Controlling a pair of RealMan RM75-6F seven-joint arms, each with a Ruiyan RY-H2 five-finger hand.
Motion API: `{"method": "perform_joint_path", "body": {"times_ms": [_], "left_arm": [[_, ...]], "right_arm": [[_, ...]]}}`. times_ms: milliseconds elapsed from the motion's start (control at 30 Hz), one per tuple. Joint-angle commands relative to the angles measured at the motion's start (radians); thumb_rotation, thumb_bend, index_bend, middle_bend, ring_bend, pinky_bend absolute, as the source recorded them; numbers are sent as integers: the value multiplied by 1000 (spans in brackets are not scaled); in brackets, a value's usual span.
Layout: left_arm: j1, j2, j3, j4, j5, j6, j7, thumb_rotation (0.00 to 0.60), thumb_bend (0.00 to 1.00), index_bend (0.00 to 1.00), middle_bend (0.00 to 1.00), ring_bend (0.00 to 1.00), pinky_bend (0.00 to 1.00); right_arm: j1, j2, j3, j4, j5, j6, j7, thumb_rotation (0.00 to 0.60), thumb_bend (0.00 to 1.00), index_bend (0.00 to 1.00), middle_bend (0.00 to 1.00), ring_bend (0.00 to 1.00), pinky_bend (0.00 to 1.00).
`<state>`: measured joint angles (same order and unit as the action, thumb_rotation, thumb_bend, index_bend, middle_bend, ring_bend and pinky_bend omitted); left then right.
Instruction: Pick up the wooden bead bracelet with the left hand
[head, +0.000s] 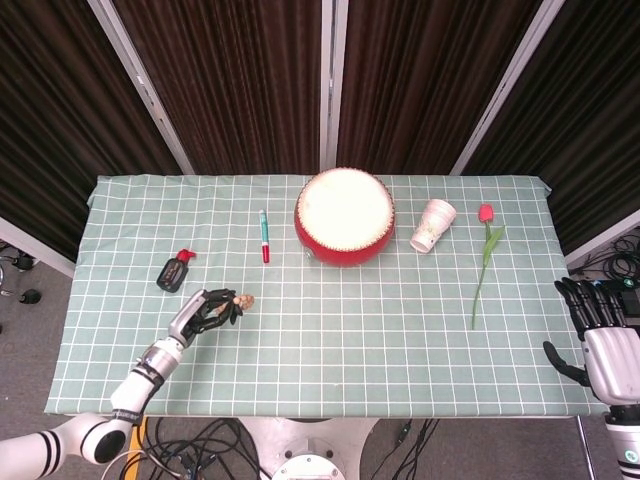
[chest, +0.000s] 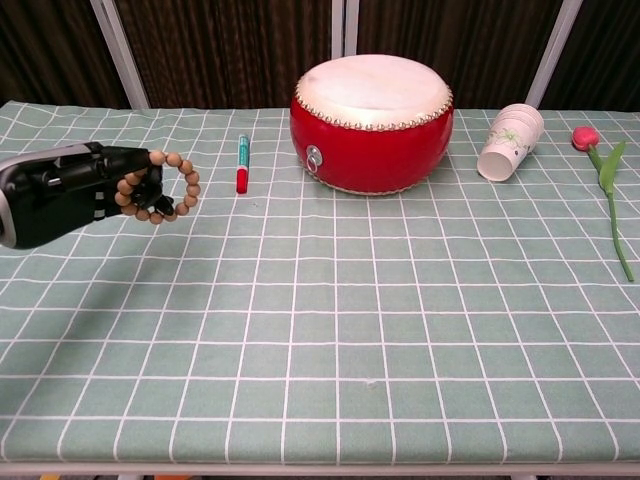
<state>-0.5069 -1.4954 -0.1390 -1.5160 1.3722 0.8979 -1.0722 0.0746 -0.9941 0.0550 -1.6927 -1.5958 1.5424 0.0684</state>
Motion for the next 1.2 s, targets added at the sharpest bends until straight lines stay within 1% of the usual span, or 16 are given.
{"method": "perform_joint_path", "body": {"times_ms": [33, 167, 300, 433, 533, 567, 633, 700, 800, 900, 967, 1033, 1067, 1100, 1200], "left_arm": [[0, 0, 2, 0, 4, 1, -1, 464, 725, 557, 653, 427, 94], [0, 1, 4, 0, 9, 2, -7, 431, 772, 544, 641, 423, 94], [-5, 4, 7, 0, 19, -2, -19, 391, 820, 508, 607, 412, 94], [-10, 6, 11, 2, 28, -7, -31, 379, 860, 485, 586, 408, 94], [-12, 6, 11, 2, 29, -7, -39, 379, 873, 478, 581, 408, 94], [-12, 6, 11, 2, 29, -6, -41, 367, 869, 473, 578, 408, 94], [-12, 5, 10, 2, 30, -4, -50, 302, 826, 467, 572, 408, 95], [-13, 7, 10, 2, 32, -3, -58, 215, 751, 459, 563, 403, 95], [-15, 9, 13, 4, 37, -3, -67, 157, 687, 447, 554, 394, 94], [-15, 9, 16, 10, 42, 2, -61, 117, 618, 445, 553, 394, 95], [-14, 1, 22, 33, 51, 22, -1, 109, 561, 437, 550, 385, 97], [-16, -14, 31, 72, 69, 48, 107, 104, 504, 392, 529, 347, 97], [-19, -20, 36, 90, 75, 55, 164, 101, 473, 354, 500, 312, 97], [-21, -26, 41, 106, 82, 64, 222, 101, 436, 312, 450, 258, 97], [-22, -57, 56, 169, 110, 114, 461, 111, 360, 264, 319, 135, 96]], "right_arm": [[0, 0, 0, 1, 0, 0, 1, 600, 210, 0, 62, 0, 0], [1, 0, 1, 2, 1, -1, 3, 600, 211, 0, 62, 0, 0], [2, 0, 2, 3, 3, -4, 4, 600, 210, 0, 62, 0, 0], [3, -1, 2, 4, 4, -6, 4, 600, 211, 0, 62, 0, 0], [3, -1, 2, 4, 5, -7, 5, 600, 211, 0, 62, 0, 0], [3, -1, 2, 4, 5, -8, 5, 600, 211, 0, 62, 0, 0], [4, -1, 2, 4, 6, -9, 5, 600, 210, 0, 62, 0, 0], [4, -1, 2, 5, 7, -9, 5, 600, 210, 0, 62, 0, 0], [4, -2, 2, 6, 7, -10, 5, 600, 211, 0, 62, 0, 0], [4, -3, 2, 6, 8, -11, 6, 600, 210, 0, 62, 0, 0], [5, -2, 0, 6, 9, -15, 6, 600, 211, 0, 64, 0, 0], [7, -2, -1, 7, 10, -22, 6, 600, 210, 0, 67, 0, 0], [8, -3, -2, 8, 11, -25, 6, 600, 210, 0, 68, 0, 0], [9, -4, -2, 9, 11, -28, 7, 600, 210, 0, 68, 0, 0], [11, -8, -2, 14, 14, -33, 13, 600, 211, 0, 68, 0, 0]]}}
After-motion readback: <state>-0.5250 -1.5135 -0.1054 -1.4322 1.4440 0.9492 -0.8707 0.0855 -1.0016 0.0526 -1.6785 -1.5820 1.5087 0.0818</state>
